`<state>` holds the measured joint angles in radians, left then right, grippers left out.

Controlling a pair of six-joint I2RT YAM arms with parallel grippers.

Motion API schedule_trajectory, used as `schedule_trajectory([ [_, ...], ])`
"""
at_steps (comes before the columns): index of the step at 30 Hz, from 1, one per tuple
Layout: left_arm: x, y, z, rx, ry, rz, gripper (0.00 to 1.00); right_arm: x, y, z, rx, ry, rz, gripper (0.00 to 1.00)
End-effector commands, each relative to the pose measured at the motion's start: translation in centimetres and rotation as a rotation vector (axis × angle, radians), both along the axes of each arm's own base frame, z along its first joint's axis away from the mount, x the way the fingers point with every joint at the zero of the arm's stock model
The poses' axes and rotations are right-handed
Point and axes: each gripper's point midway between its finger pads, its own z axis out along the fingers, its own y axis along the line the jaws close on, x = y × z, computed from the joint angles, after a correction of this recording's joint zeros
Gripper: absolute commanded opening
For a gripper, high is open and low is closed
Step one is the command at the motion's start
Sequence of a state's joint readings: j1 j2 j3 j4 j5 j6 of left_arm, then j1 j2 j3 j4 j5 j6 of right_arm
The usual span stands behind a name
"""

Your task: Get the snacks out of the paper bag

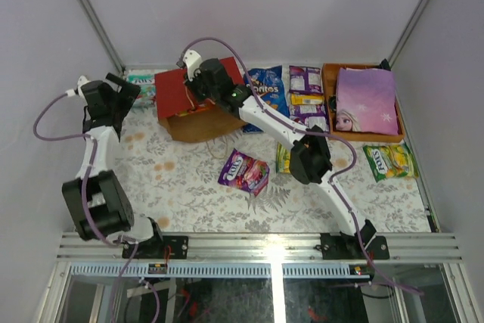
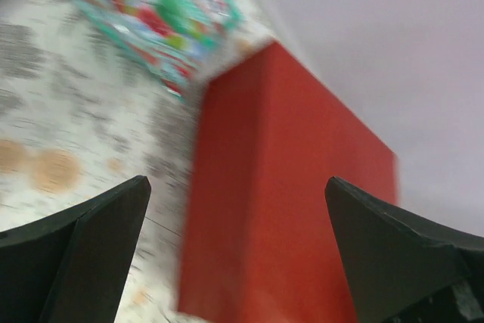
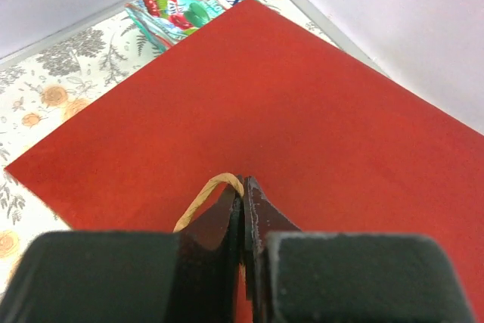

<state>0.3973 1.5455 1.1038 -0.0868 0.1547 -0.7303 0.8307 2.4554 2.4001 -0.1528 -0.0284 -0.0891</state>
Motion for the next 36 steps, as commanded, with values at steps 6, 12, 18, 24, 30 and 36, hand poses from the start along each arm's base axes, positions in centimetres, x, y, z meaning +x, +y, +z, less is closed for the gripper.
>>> schedule_trajectory([
  [6, -5.3, -13.8, 3.9, 0.047, -0.146, -0.237, 0.96, -0.7, 1.1, 3.8, 0.092, -0.03, 0.038, 0.0],
  [12, -8.9, -12.5, 1.6, 0.144, -0.099, -0.153, 0.93, -1.4, 0.7, 4.4, 0.104, -0.013, 0.039, 0.0],
  [18, -10.6, -11.9, 0.2, 0.165, -0.073, -0.116, 0.86, -1.7, 0.0, 4.6, 0.094, -0.01, 0.028, 0.0],
  [24, -10.6, -11.8, -1.4, 0.185, -0.032, -0.123, 0.55, -2.0, -0.1, 4.4, 0.093, 0.004, 0.033, 0.0],
  [30, -10.5, -11.5, -3.2, 0.223, -0.007, -0.122, 0.55, -1.9, -0.3, 4.7, 0.087, -0.006, 0.027, 0.0],
  [36, -9.3, -10.8, -4.9, 0.272, 0.018, -0.117, 0.54, -1.9, -0.4, 4.9, 0.085, -0.009, 0.027, 0.0],
])
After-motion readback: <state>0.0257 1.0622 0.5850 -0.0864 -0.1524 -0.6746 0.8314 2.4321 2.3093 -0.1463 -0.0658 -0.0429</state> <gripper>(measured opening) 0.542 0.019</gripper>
